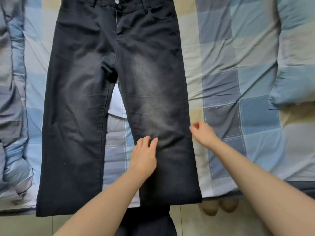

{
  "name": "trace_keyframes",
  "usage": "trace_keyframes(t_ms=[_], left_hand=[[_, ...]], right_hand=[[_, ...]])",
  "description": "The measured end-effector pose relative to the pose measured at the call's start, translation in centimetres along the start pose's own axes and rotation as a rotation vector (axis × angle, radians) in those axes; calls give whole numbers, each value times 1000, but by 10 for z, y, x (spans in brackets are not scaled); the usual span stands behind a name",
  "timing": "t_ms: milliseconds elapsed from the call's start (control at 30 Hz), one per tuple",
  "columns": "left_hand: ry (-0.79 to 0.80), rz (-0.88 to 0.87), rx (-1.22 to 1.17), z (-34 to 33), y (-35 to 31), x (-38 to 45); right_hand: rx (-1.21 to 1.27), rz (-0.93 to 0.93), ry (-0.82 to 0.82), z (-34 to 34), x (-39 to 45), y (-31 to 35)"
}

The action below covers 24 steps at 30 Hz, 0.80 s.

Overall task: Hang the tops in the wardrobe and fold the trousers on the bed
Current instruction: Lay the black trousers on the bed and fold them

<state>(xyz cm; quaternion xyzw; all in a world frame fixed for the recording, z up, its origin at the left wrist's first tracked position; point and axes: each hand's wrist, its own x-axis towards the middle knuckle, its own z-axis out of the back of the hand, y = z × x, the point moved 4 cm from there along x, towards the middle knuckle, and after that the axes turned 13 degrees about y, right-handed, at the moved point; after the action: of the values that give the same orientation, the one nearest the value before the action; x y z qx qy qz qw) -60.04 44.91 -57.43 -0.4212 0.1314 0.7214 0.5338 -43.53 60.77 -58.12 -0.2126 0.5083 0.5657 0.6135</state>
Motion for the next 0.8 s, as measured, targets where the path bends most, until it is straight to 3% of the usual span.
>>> trace_keyframes(t_ms=[167, 267, 400, 567, 700, 800], left_hand=[[-22, -170, 194, 40, -45, 76], [86, -94, 237, 46, -73, 108], [82, 37, 193, 57, -98, 136], [-154, 21, -49, 96, -88, 143], [-241, -221, -349, 120, -54, 120], [-212, -380, -557, 137, -16, 96]], right_hand=[[395, 83, -46, 49, 77, 65], [442, 108, -24, 65, 98, 100], [505, 83, 29, 79, 120, 130], [507, 191, 36, 91, 122, 173], [539, 178, -14, 99, 120, 204], [627, 130, -85, 99, 117, 234]])
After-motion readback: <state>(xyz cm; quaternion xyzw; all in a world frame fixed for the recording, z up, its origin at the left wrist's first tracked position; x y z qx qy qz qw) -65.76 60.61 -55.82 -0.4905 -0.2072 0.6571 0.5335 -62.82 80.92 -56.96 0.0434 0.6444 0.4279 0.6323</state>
